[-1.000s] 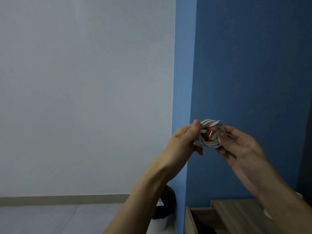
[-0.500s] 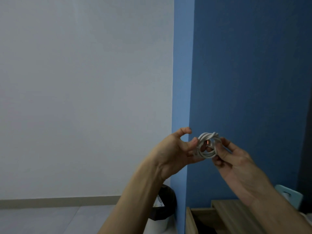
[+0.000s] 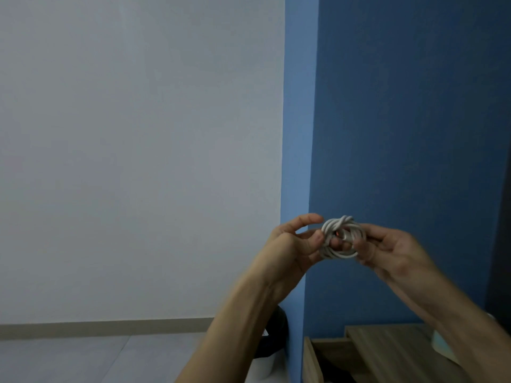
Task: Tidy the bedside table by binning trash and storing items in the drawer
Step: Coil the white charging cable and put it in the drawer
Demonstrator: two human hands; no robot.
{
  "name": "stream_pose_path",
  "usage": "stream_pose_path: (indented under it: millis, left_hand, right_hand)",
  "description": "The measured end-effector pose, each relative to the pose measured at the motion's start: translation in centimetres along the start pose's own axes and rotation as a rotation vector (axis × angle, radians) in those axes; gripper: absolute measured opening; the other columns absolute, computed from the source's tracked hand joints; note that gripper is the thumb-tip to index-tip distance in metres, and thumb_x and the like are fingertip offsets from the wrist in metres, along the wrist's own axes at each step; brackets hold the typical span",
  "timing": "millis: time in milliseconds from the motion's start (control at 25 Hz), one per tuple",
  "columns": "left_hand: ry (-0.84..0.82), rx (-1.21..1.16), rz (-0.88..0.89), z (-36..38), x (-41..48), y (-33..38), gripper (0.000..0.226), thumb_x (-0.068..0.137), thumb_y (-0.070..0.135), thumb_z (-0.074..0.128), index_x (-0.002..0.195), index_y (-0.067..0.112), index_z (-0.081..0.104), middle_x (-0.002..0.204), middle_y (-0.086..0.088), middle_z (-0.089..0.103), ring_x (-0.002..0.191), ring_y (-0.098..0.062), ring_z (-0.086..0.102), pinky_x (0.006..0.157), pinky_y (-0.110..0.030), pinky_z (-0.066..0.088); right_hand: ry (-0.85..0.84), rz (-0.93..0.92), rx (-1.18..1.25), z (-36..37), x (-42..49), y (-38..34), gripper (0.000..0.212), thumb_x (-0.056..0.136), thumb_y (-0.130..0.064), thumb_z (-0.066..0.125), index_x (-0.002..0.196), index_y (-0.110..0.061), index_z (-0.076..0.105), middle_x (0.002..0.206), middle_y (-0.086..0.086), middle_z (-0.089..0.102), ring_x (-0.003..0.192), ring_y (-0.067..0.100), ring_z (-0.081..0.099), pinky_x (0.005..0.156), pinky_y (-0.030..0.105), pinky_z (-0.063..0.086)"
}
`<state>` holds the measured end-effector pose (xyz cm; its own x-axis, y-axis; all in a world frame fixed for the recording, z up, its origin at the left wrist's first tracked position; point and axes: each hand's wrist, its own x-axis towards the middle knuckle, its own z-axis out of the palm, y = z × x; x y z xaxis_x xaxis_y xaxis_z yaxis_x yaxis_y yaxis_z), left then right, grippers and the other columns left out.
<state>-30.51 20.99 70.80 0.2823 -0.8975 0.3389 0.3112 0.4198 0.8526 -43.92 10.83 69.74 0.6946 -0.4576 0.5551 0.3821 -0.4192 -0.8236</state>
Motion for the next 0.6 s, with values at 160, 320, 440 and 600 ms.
stream_pose_path:
  millis: [160, 320, 440, 600]
  left_hand:
    - [0.094, -0.082, -0.038, 0.6, 0.2, -0.7, 0.032, 0.087, -0.020, 0.040, 0.086, 0.010, 0.052, 0.069, -0.013, 0.068, 0.059, -0.019, 0.066, 0.061, -0.028, 0.057]
    - [0.131, -0.075, -0.026, 1.4, 0.7, -0.8, 0.037, 0.085, -0.024, 0.037, 0.079, 0.011, 0.051, 0.074, -0.014, 0.066, 0.061, -0.020, 0.065, 0.058, -0.026, 0.056]
    - [0.110, -0.086, -0.004, 1.8, 1.1, -0.6, 0.039, 0.085, -0.024, 0.036, 0.078, 0.013, 0.048, 0.077, -0.013, 0.066, 0.068, -0.021, 0.064, 0.066, -0.029, 0.057]
    - [0.120, -0.144, -0.006, 2.2, 1.4, -0.1, 0.036, 0.087, -0.021, 0.038, 0.085, 0.014, 0.046, 0.067, -0.010, 0.066, 0.061, -0.017, 0.063, 0.064, -0.029, 0.057]
  right_hand:
    - [-0.058, -0.011, -0.209, 0.1, 0.0, -0.4, 0.051, 0.050, -0.053, 0.080, 0.092, -0.024, 0.072, 0.094, 0.000, 0.075, 0.090, 0.014, 0.070, 0.077, 0.018, 0.053]
    - [0.120, -0.058, -0.384, 0.9, 0.3, -0.1, 0.018, 0.069, -0.021, 0.076, 0.084, -0.029, 0.072, 0.083, 0.000, 0.074, 0.078, 0.012, 0.068, 0.074, 0.029, 0.055]
    - [0.349, -0.192, -0.515, 1.6, 0.4, 0.3, 0.010, 0.079, -0.033, 0.067, 0.084, -0.024, 0.067, 0.084, -0.002, 0.062, 0.078, 0.008, 0.060, 0.067, 0.012, 0.046]
    - [0.596, -0.404, -0.749, 2.2, 0.4, 0.3, 0.021, 0.084, -0.022, 0.063, 0.100, -0.008, 0.065, 0.086, 0.001, 0.060, 0.068, 0.007, 0.051, 0.065, -0.004, 0.035]
